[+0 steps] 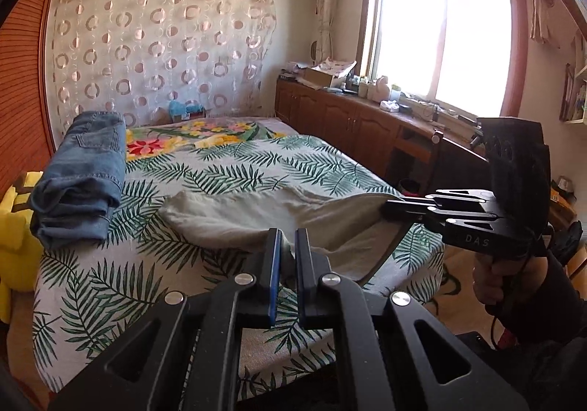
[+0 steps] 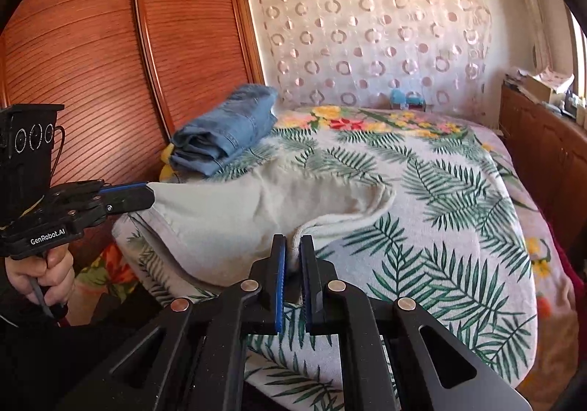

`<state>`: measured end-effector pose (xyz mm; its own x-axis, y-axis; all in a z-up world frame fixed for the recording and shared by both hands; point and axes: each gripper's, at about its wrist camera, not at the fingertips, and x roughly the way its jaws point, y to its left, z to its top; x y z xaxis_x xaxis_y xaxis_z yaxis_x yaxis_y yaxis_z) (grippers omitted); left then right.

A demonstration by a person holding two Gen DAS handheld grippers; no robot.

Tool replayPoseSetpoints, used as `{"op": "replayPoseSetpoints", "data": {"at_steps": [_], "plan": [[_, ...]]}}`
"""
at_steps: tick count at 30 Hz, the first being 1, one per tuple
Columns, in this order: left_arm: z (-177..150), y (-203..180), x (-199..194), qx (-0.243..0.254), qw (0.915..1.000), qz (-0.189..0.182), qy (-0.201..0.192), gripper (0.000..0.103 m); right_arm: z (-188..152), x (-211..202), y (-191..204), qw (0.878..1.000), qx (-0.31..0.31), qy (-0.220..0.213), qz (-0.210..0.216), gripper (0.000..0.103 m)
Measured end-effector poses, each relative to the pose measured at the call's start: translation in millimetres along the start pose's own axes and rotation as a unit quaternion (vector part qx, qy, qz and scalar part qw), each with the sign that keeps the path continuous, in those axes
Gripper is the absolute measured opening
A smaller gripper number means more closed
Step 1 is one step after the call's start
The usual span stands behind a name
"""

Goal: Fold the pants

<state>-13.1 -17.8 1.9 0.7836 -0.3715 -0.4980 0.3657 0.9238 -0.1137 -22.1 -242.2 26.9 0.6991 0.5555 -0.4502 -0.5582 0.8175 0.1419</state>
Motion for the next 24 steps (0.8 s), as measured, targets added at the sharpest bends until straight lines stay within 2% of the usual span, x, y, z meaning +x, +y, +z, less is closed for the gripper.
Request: {"op": "replayPoseSetpoints", "data": {"at_steps": [4,8,15,24], "plan": [[2.9,-2.6,-2.7,0.004,1.0000,-0.004,-0.006,0.008,2.2,-6.2,3.8,1.000,-0.018,-0.017,-0.008,0.007],[-2.0,4.6,11.3,-0.002,1.0000,-0.003,0.006,0.008,-0.7,0.9,2.3,0.999,-0.024,-0.016,-0.015,0.007],[-5.5,25.7,40.8,-0.023,0.9994,0.007,0.025,0.008,-0.5,40.1,-12.6,1.000,-0.010,0.002,-0.030,0.007],[16.9,46.1,68.5,-0.023,0.9991,0.028,0.023,0.008,30.9,77.6,-22.7,0.999,-0.009,-0.005,-0.050,0.007]]}}
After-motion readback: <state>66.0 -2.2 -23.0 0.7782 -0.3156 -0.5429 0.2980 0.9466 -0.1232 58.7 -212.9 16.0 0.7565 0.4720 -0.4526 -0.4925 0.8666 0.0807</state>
